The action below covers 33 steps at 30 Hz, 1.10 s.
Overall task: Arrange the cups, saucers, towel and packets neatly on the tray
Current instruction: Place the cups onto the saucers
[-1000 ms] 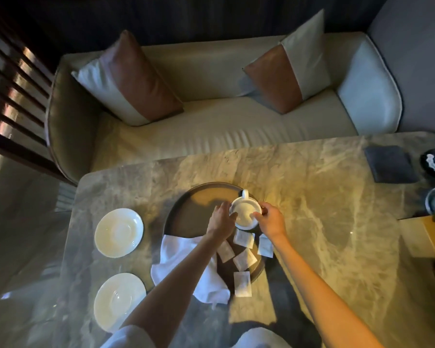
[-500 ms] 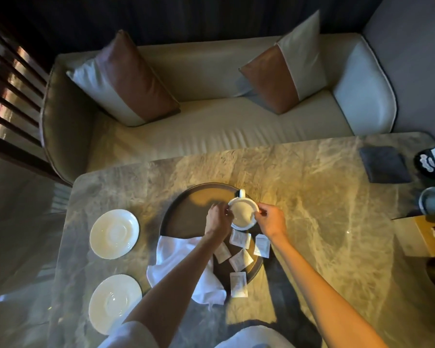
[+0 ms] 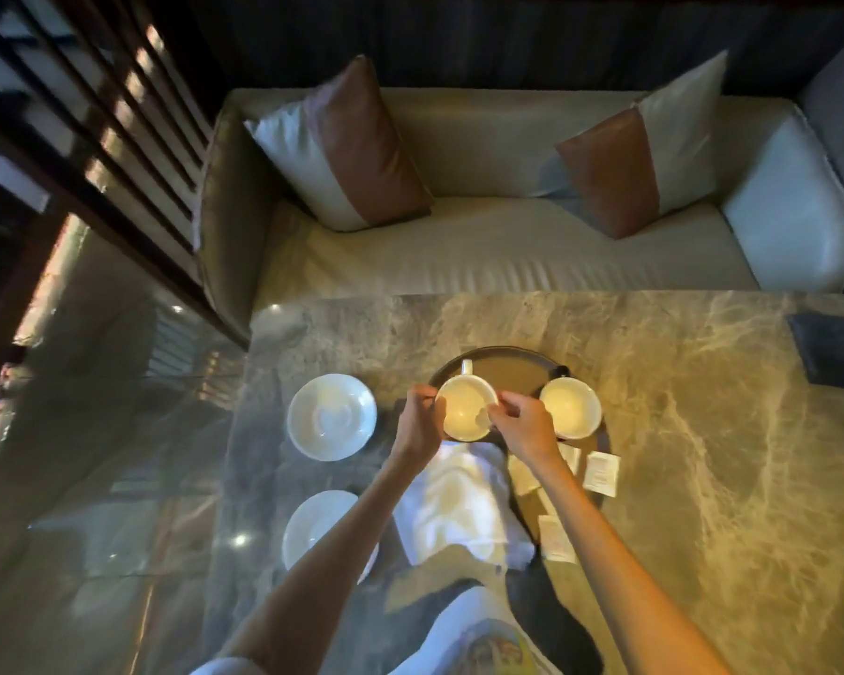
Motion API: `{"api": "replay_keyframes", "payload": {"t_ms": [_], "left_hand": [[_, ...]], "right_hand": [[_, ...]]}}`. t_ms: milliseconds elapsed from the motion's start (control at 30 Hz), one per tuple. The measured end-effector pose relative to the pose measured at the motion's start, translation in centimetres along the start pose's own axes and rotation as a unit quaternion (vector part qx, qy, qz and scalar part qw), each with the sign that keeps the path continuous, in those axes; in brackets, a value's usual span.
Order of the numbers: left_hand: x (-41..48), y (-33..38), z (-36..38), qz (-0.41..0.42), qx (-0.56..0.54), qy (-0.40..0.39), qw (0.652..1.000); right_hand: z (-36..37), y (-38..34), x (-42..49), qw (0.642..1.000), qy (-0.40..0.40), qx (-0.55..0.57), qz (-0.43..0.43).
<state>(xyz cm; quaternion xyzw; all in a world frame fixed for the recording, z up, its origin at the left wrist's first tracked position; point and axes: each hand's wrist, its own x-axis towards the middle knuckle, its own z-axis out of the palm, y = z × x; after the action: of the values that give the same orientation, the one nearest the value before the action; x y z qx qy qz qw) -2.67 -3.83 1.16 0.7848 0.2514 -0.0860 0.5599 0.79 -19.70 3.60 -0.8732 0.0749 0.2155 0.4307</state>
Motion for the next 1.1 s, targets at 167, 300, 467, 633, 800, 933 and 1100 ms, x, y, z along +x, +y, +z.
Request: {"api": "replay_keyframes", "payload": {"t_ms": [167,300,467,633,800,933,1100], "left_hand": [[-1.9,-5.5,-8.4,-0.062,-0.057,0.016,0.996],[-2.9,-8.9,-13.2,-0.105,-0.091,-0.002,0.990],[-1.3,-9.9,-17.0,-0.149,-0.160,-0.024,0.975],[1.7,-10.2,-18.2,-0.168,-0.143,-0.051,0.974],[3.9,-11.0,-18.1,-0.186,-0.112,-0.031,0.976],[4.5,-11.5,-17.7,-0.198,-0.099,-0.027,0.975],[4.8,-12.0,-17.4,-0.189,-0.093,-0.018,0.977]], "right_hand": [[9.6,-3.1,-2.6,0.981,-0.069,0.157,0.087],[15.2,-6.1,-5.3,0.928,-0.124,0.290,0.198],[18.9,-7.9,-4.8,0.918,-0.155,0.288,0.224],[21.4,-8.6,-1.8,0.921,-0.138,0.272,0.241],[23.4,-8.5,0.7,0.928,-0.127,0.247,0.249],[23.8,-8.0,1.4,0.925,-0.129,0.248,0.258],[23.6,-7.4,1.7,0.923,-0.141,0.249,0.255]]}}
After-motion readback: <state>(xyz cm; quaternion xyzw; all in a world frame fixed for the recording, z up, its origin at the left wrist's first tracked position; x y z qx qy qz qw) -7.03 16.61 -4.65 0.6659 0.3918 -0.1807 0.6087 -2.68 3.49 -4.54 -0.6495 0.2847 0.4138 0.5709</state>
